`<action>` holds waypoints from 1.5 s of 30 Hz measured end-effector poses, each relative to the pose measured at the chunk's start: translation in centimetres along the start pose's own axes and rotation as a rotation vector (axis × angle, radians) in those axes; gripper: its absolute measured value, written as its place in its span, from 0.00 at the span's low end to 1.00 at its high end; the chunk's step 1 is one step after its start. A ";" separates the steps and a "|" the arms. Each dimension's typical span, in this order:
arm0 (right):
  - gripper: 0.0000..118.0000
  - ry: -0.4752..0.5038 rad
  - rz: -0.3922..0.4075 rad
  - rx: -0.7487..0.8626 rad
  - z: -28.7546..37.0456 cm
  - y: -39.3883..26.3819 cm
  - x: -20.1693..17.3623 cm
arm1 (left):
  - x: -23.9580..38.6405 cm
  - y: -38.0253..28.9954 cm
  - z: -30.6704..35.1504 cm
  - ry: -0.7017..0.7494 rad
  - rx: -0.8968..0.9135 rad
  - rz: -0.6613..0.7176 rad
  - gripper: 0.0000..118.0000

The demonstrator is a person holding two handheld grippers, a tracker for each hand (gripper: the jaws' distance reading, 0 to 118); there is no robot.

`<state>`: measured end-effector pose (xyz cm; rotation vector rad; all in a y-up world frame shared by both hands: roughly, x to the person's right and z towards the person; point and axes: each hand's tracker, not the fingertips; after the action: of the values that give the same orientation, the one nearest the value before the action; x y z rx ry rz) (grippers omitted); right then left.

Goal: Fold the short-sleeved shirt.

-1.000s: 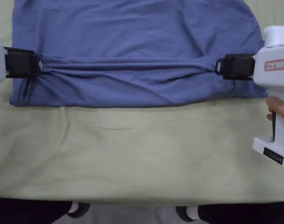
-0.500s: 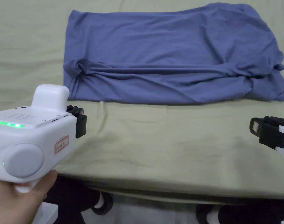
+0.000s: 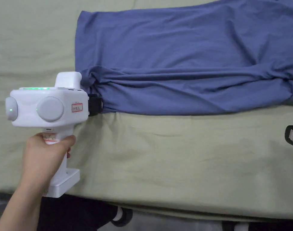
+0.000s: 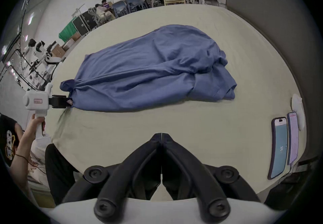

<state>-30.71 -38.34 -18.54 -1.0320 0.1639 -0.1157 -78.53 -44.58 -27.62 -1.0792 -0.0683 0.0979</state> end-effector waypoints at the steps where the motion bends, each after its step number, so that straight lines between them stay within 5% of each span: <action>1: 0.02 -0.001 0.003 -0.009 -0.2 0.1 0.1 | 0.0 0.5 0.7 -0.026 -0.001 -0.005 0.09; 9: 0.05 0.024 -0.026 0.027 -0.3 1.8 1.8 | 1.2 2.0 5.5 -0.053 0.069 -0.076 0.09; 11: 0.93 -0.017 -0.069 0.080 -0.4 3.0 3.4 | 0.8 2.1 7.0 -0.077 0.111 -0.041 0.09; 12: 1.00 -0.004 -0.060 0.049 -1.3 3.7 4.3 | 0.7 2.2 7.2 -0.085 0.110 -0.027 0.09; 15: 1.00 -0.020 -0.118 -0.005 -2.7 7.3 7.4 | 1.0 2.4 6.6 -0.072 0.086 -0.037 0.09; 19: 0.94 -0.121 -0.065 -0.074 -8.1 8.9 9.3 | 1.0 2.3 5.4 -0.052 0.066 -0.059 0.09; 22: 0.65 -0.147 -0.042 -0.143 -11.2 8.9 10.0 | 0.8 2.5 4.7 -0.050 0.043 -0.054 0.09; 24: 0.09 -0.088 0.034 -0.060 -8.9 9.0 9.3 | 0.6 2.5 4.7 -0.041 0.036 -0.060 0.09; 26: 0.09 0.044 -0.102 -0.008 -7.1 8.8 9.1 | 0.2 2.6 5.0 -0.069 0.049 -0.035 0.09; 29: 0.09 -0.046 0.050 -0.060 -6.4 8.9 8.0 | -0.8 2.8 5.7 -0.102 0.062 -0.003 0.09; 37: 0.09 -0.002 0.080 -0.027 -0.2 5.9 5.7 | -2.0 0.7 9.8 -0.047 0.051 -0.086 0.09; 45: 0.09 -0.008 0.050 -0.174 -0.8 -1.5 5.2 | -1.9 -5.1 8.3 -0.020 -0.086 -0.059 0.09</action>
<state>-25.82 -40.72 -18.06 -1.2012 0.1948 -0.0521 -81.06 -39.94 -19.19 -1.1617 -0.1228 0.0528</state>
